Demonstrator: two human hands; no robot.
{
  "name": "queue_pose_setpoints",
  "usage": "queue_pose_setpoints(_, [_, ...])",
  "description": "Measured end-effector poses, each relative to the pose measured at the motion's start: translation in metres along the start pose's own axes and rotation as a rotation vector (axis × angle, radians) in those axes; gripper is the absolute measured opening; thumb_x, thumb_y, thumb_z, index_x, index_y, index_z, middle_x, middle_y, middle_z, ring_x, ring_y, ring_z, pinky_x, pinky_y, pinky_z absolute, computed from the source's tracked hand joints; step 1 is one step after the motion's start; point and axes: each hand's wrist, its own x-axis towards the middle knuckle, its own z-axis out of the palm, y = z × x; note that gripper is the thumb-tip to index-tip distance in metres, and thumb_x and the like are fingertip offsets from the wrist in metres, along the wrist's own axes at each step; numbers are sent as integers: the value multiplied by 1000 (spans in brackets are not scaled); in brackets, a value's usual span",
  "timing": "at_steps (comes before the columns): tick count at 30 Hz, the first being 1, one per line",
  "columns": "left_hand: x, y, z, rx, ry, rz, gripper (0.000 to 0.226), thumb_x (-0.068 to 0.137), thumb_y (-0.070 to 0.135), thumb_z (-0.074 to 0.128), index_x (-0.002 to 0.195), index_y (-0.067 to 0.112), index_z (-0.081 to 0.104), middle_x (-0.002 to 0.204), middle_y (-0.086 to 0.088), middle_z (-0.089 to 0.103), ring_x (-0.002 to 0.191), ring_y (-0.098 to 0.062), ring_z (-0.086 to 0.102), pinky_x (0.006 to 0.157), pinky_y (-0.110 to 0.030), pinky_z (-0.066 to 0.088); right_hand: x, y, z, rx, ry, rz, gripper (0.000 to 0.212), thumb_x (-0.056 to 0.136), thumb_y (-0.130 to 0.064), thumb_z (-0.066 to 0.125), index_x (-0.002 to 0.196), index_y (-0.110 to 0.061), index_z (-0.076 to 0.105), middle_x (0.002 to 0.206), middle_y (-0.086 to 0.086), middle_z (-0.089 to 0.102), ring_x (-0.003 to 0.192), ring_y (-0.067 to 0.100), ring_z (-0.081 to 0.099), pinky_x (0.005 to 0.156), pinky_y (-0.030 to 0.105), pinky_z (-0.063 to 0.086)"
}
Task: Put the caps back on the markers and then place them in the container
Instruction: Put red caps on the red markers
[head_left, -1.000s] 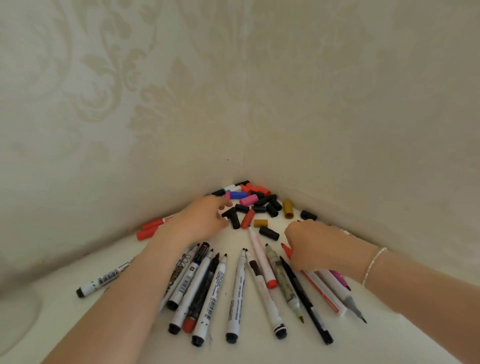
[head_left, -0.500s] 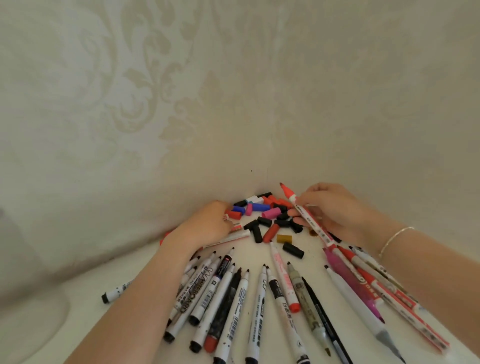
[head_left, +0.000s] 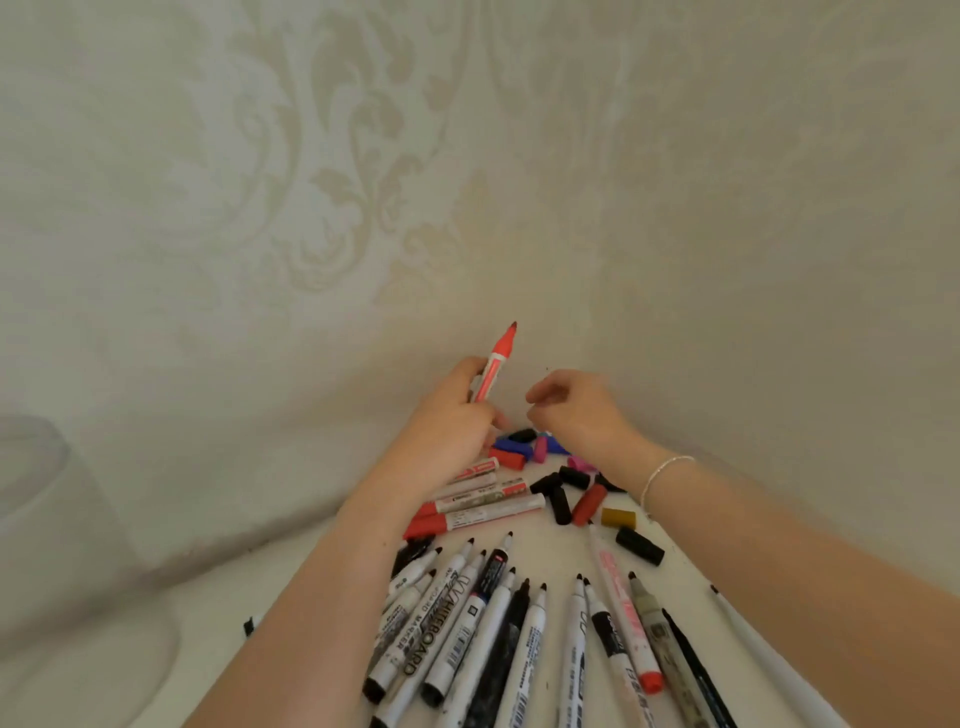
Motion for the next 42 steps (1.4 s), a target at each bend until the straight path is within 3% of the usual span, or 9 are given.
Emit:
queue_pose_setpoints(3, [3,-2,-16,61,69,48,27,92,10,43,111,25,56,70,1,59,52,-11,47,55,-30,40,12,16,21,-358,-168,-67,14,84,-8,62,96,-9,69,99,7,67,89,21,63,75,27,50])
queue_pose_setpoints(7, [0,-2,-26,132,79,100,21,99,35,44,108,26,61,65,3,53,42,1,44,51,-26,31,20,22,40,-632,-205,-171,13,84,-17,62,78,-7,68,85,14,68,81,32,64,66,30,49])
queue_pose_setpoints(10, [-1,-2,-28,183,75,121,29,98,44,41,108,27,63,65,3,55,40,5,46,52,-26,32,23,21,46,-753,-201,-211,10,84,-15,61,84,-7,66,89,13,65,85,32,64,71,33,51])
queue_pose_setpoints(13, [-2,-2,-29,219,60,121,29,99,43,42,106,26,63,66,3,58,43,2,47,53,-25,35,23,21,49,-784,-195,-218,9,86,-11,56,78,-10,58,84,12,57,81,29,60,65,30,43])
queue_pose_setpoints(17, [-3,1,-26,175,25,102,26,101,30,43,104,15,63,81,5,63,63,-10,59,68,-36,53,19,25,50,-788,-191,-224,14,89,-14,55,100,-6,60,107,14,61,97,31,59,73,32,44])
queue_pose_setpoints(20, [-3,2,-25,220,16,98,26,101,30,42,105,14,63,85,7,65,64,-10,57,69,-33,49,20,28,43,-528,-127,-180,19,91,-22,57,104,-7,58,103,13,63,89,27,58,74,33,47])
queue_pose_setpoints(24, [-4,2,-27,271,10,125,23,101,32,42,105,22,62,78,6,65,56,-10,47,61,-27,40,23,5,9,307,49,-8,28,92,-7,55,119,-9,58,80,9,59,66,17,55,56,18,47])
queue_pose_setpoints(28, [-4,1,-23,289,6,140,21,100,34,42,108,29,62,71,6,63,52,-9,45,58,-26,37,13,-19,-24,914,-50,16,28,92,1,50,116,-11,57,86,9,65,83,24,67,85,31,54])
queue_pose_setpoints(42, [1,-3,-20,271,-6,139,23,100,36,42,109,31,62,69,6,62,47,-5,45,54,-24,36,-8,-33,-15,883,-104,-36,23,90,-3,57,112,-7,59,91,12,71,86,23,70,84,34,56])
